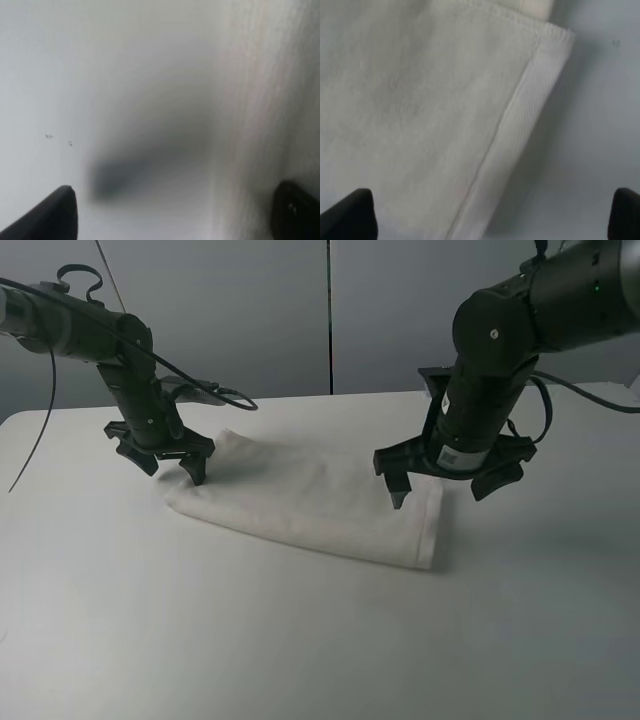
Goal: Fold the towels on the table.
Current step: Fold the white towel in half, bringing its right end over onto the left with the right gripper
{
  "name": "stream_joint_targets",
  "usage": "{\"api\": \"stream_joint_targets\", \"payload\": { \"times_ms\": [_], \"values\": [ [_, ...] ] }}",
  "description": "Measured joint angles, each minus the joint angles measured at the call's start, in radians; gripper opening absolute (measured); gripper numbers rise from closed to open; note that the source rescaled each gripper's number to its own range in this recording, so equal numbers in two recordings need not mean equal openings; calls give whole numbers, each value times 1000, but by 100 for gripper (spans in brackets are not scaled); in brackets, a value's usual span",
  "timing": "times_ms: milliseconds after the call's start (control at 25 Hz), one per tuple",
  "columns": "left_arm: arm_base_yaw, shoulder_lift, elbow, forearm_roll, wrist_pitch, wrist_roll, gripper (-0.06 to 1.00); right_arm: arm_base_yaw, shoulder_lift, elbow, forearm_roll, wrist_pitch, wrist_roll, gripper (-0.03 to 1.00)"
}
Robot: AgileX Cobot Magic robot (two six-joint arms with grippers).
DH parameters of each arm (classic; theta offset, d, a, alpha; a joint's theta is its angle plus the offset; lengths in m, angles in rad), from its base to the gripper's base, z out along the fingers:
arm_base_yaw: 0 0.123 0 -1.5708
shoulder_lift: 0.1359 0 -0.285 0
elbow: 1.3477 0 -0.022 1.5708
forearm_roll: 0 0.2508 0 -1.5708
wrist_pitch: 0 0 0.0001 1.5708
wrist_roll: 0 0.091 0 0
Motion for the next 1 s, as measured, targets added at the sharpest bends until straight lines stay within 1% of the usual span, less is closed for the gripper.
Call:
{"api": "stream_joint_targets", "payload": {
  "times_ms": [80,320,520,680,1000],
  "values": [
    [0,0,0,0,0,0,99,0,34,-2,2,-22,10,100],
    [0,0,0,4,0,0,99,-36,126,-34,26,-29,31,100],
    [0,0,0,6,0,0,99,-50,183,-71,78,-29,24,100],
    [0,0,0,8,0,0,99,-50,193,-84,121,-49,16,100],
    [0,0,0,8,-2,5,99,-50,241,-91,131,-69,14,100]
  ]
}}
